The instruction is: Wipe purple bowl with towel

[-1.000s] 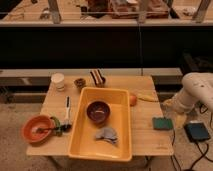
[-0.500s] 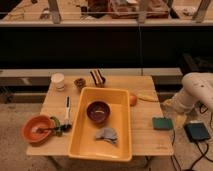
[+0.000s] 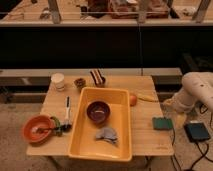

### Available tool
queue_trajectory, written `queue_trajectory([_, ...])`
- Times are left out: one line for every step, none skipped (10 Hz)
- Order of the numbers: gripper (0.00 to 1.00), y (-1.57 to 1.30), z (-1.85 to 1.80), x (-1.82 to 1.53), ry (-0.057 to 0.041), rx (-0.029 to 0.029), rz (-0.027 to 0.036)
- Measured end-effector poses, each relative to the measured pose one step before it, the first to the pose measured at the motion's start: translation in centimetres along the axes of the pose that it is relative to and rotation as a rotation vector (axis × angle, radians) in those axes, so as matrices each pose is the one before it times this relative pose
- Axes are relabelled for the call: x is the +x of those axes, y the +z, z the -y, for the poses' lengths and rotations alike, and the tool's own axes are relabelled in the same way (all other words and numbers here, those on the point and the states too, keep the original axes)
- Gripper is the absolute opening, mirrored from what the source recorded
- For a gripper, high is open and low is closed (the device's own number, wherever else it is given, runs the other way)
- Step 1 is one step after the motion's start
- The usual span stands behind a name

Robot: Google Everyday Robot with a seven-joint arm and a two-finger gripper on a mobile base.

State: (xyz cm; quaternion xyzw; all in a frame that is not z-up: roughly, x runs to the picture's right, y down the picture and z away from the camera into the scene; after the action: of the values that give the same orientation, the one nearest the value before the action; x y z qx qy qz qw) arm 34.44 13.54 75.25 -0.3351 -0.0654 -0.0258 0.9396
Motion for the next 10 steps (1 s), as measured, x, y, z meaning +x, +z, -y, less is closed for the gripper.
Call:
queue_trajectory([0.80, 0.059, 0.556, -1.367, -0.02464, -0.00980, -0.00600])
queue_trajectory([0.80, 0.022, 0.475, -1.590, -0.01904, -0.00717, -0.00427])
queue_trajectory([0.80, 0.024, 0.453, -2.066, -0.02402, -0.00769, -0.00363])
queue_trajectory([0.80, 0.022, 0.414, -1.954, -0.02315, -0.00621, -0.00265])
queue_trajectory([0.80, -0.036, 0.722, -2.677, -0.03186, -0.00026, 0.00108])
queue_trajectory([0.80, -0.367, 0.170, -1.479, -0.03587, -0.00073, -0.00274])
queue_trajectory([0.80, -0.733, -0.044, -1.342, -0.03770, 0.00029, -0.00544])
queue_trajectory([0.80, -0.986, -0.292, -1.868, -0.04689, 0.00028, -0.00912])
queue_trajectory([0.80, -0.717, -0.105, -1.959, -0.04581, -0.00040, -0.00614])
queue_trajectory([0.80, -0.467, 0.121, -1.548, -0.04104, -0.00017, -0.00013])
